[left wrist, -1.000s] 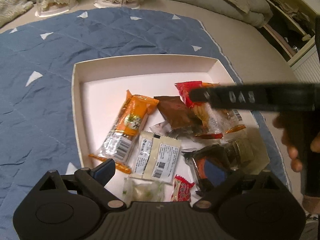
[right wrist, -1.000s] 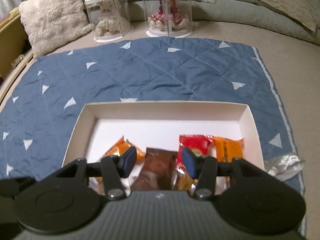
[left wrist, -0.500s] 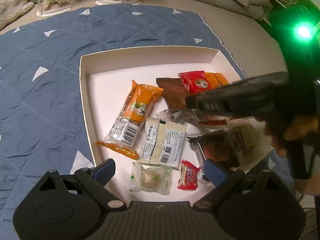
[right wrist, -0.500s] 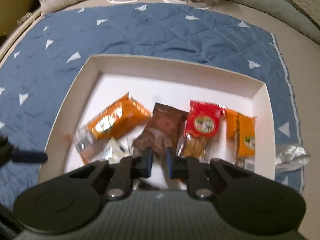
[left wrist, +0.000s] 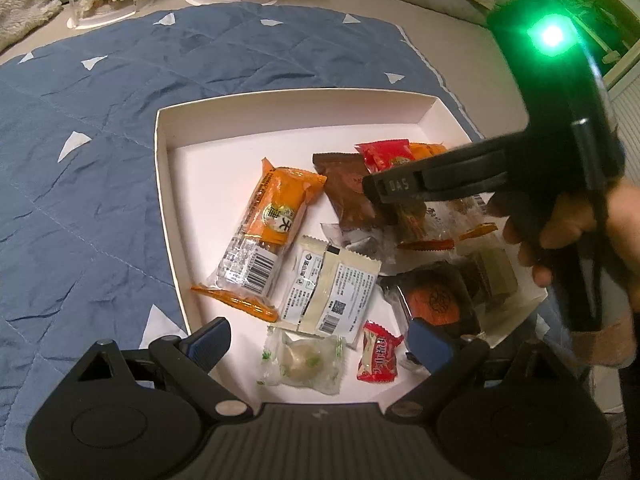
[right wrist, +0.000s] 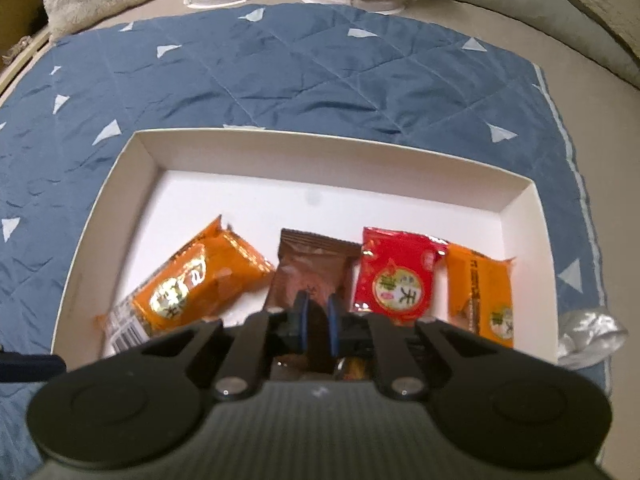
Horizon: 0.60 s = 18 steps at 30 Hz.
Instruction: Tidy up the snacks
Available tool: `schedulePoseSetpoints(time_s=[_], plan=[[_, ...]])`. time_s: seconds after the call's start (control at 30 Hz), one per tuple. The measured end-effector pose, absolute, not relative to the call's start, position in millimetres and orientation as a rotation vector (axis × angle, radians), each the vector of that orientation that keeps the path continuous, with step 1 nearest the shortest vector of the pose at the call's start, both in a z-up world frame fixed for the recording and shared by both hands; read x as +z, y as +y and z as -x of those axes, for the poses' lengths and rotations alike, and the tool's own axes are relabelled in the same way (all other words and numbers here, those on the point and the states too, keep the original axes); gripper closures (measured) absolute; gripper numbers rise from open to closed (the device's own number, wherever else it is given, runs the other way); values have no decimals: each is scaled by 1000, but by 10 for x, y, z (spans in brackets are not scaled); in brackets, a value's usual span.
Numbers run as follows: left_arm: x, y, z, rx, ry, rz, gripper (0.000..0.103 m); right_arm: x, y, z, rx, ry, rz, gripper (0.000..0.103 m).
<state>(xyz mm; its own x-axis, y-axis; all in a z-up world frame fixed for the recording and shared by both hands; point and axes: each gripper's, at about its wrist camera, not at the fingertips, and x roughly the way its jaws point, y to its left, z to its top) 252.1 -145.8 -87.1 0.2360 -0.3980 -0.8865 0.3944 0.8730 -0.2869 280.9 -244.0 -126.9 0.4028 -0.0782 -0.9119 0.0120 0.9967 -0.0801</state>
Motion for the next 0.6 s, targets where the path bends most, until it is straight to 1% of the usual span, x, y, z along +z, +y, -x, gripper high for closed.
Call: schedulePoseSetpoints(time_s=[0.13, 0.3, 0.43, 0.6], plan=[[-870, -1446, -2528, -551, 1220, 2, 8, -1243, -2326, -2806, -1, 1192, 89, 91], [-882, -1446, -2572, -552, 1223, 7, 8, -1476, -2244, -2869, -24, 1236, 140, 90], [-879, -1443, -2605, -546, 1219, 11, 8, -1457, -2324, -2926, -77, 1154, 99, 89], [-860, -1423, -2615, -532, 1209, 12, 8, -1326, -2419, -2854, -63, 1137, 25, 87]])
